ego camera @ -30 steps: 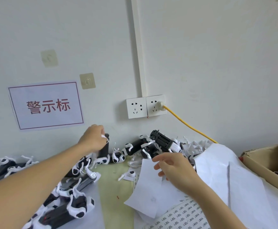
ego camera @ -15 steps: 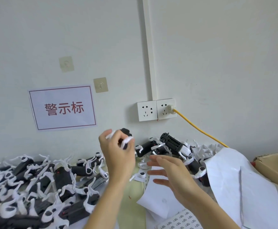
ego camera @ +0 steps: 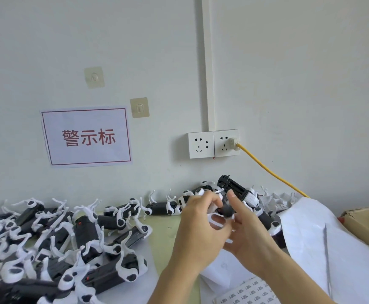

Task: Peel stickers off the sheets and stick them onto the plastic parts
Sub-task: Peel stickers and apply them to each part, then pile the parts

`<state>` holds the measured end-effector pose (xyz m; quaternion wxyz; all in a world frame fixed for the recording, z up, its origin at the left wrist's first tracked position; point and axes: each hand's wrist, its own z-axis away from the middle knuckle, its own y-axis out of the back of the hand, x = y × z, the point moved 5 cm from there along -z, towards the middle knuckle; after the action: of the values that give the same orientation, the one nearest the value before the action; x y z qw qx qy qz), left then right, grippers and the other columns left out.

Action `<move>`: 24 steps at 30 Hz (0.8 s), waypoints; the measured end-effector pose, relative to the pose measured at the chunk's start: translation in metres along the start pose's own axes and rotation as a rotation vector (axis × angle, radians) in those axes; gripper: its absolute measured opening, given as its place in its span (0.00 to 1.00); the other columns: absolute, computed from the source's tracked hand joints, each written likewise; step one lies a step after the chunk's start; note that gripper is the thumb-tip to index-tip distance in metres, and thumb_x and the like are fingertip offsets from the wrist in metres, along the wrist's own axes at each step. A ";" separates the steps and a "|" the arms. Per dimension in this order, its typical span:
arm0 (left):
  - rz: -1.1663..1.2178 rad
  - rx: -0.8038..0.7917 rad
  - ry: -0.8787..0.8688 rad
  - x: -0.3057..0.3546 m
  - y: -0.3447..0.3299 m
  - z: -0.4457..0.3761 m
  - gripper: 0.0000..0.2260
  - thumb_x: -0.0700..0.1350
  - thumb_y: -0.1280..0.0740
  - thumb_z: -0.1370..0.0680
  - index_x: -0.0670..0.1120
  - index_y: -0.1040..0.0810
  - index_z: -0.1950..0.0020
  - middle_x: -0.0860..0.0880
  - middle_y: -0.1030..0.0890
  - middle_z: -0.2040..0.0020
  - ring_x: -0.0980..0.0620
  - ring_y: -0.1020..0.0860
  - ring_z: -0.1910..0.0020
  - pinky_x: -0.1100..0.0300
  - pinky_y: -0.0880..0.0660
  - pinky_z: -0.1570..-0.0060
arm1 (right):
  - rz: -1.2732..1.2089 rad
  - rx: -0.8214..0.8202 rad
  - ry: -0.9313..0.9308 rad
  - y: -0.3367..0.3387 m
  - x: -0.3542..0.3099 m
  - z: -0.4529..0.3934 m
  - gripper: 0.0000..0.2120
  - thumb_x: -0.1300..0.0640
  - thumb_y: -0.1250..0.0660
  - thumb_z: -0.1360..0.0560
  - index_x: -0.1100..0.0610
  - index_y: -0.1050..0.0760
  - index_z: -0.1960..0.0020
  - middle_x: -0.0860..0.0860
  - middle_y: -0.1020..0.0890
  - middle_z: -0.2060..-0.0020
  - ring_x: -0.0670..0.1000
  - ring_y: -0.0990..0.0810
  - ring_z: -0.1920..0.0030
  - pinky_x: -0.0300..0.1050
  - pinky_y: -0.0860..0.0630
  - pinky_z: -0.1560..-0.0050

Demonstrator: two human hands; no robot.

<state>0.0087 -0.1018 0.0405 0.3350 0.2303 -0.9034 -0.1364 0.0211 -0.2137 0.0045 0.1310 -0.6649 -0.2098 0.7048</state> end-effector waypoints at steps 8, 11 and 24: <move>0.159 0.079 0.048 -0.002 0.013 -0.002 0.17 0.35 0.35 0.26 0.58 0.29 0.47 0.60 0.17 0.51 0.58 0.21 0.51 0.73 0.29 0.55 | 0.278 0.157 0.081 0.018 -0.010 -0.006 0.14 0.43 0.28 0.27 0.53 0.17 0.61 0.52 0.23 0.62 0.49 0.34 0.74 0.42 0.39 0.71; -0.045 -0.014 -0.005 -0.009 0.012 -0.001 0.23 0.34 0.35 0.26 0.57 0.29 0.38 0.62 0.25 0.41 0.64 0.29 0.38 0.74 0.36 0.41 | 0.312 0.115 0.123 0.015 -0.011 -0.008 0.14 0.44 0.30 0.26 0.52 0.21 0.63 0.50 0.27 0.65 0.49 0.36 0.74 0.44 0.40 0.69; -0.264 -0.076 -0.047 -0.024 0.013 -0.002 0.20 0.41 0.40 0.26 0.50 0.20 0.36 0.55 0.22 0.45 0.58 0.31 0.43 0.65 0.43 0.39 | 0.459 0.033 0.174 0.009 -0.005 -0.008 0.18 0.44 0.42 0.18 0.52 0.17 0.51 0.50 0.16 0.59 0.52 0.19 0.62 0.48 0.25 0.61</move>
<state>0.0218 -0.0789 0.0337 0.3012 0.3309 -0.8671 -0.2188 0.0301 -0.2227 0.0042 -0.0042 -0.7511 -0.0296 0.6595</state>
